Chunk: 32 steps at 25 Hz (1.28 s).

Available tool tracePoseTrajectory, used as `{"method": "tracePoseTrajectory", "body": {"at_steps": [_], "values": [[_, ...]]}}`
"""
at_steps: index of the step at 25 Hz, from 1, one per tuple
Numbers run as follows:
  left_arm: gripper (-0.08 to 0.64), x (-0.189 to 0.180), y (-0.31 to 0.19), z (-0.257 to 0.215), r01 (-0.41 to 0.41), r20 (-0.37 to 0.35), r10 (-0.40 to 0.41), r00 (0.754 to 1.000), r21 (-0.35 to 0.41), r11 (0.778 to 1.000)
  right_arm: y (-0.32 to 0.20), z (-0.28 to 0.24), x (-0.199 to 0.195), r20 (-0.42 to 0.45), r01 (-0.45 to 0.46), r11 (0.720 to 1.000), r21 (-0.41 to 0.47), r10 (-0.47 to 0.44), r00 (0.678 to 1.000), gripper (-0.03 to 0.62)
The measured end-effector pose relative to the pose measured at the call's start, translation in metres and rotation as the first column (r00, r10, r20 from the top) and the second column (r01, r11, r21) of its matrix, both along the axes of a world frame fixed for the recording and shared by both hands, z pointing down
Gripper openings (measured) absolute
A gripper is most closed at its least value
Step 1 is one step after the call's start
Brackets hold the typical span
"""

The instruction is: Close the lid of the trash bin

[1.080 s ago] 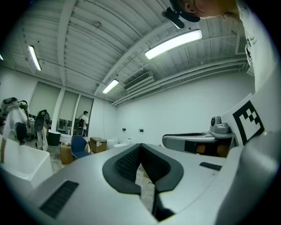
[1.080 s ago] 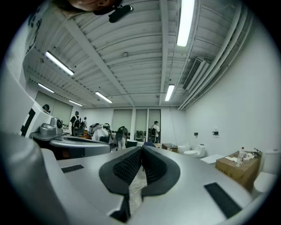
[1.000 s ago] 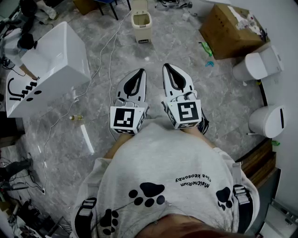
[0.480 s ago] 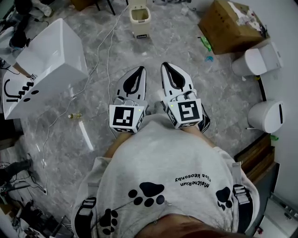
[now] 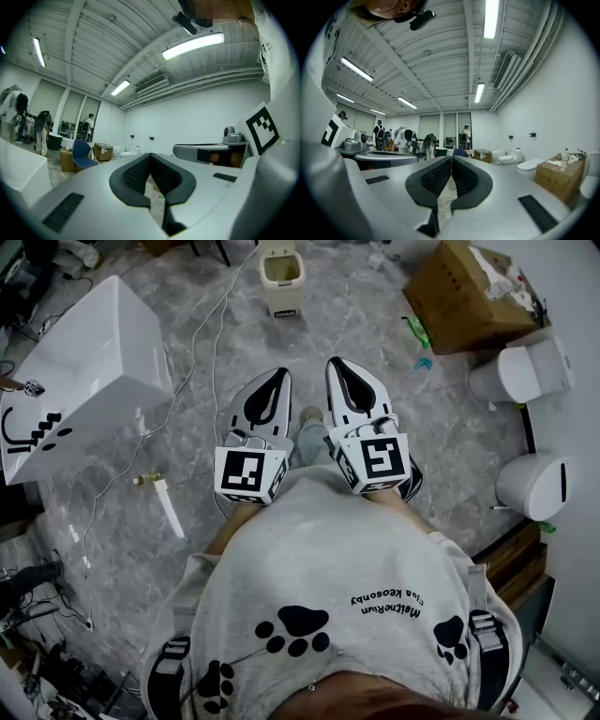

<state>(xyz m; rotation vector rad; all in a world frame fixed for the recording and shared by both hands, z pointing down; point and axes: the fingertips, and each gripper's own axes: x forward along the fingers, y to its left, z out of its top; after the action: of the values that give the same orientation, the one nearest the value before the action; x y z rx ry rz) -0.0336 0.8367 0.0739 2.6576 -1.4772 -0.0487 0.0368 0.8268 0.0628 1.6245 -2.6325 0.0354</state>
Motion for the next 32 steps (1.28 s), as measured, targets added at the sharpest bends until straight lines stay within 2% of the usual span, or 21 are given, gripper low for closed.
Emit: {"method": "tracePoseTrajectory", "body": {"at_steps": [7,15,21,32], "values": [[0.020,0.022,-0.115,-0.002,0.028,-0.005,-0.028,1.000,-0.003,1.000,-0.125,-0.010,0.029,-0.003,0.022,1.000,0.014,-0.022,1.000,0.032],[0.020,0.053,-0.230,-0.004,0.071,0.014,-0.071,0.997,-0.028,0.997,-0.243,-0.007,0.064,0.012,0.068,0.997,-0.024,-0.068,0.998,0.032],[0.020,0.075,-0.278,-0.004,0.099,0.029,-0.098,0.995,-0.031,0.995,-0.298,-0.001,0.095,0.035,0.082,0.996,-0.033,-0.080,0.996,0.032],[0.020,0.076,-0.319,0.001,0.115,0.026,-0.114,0.993,-0.034,0.993,-0.331,0.006,0.104,0.050,0.080,0.996,-0.037,-0.078,0.996,0.032]]}}
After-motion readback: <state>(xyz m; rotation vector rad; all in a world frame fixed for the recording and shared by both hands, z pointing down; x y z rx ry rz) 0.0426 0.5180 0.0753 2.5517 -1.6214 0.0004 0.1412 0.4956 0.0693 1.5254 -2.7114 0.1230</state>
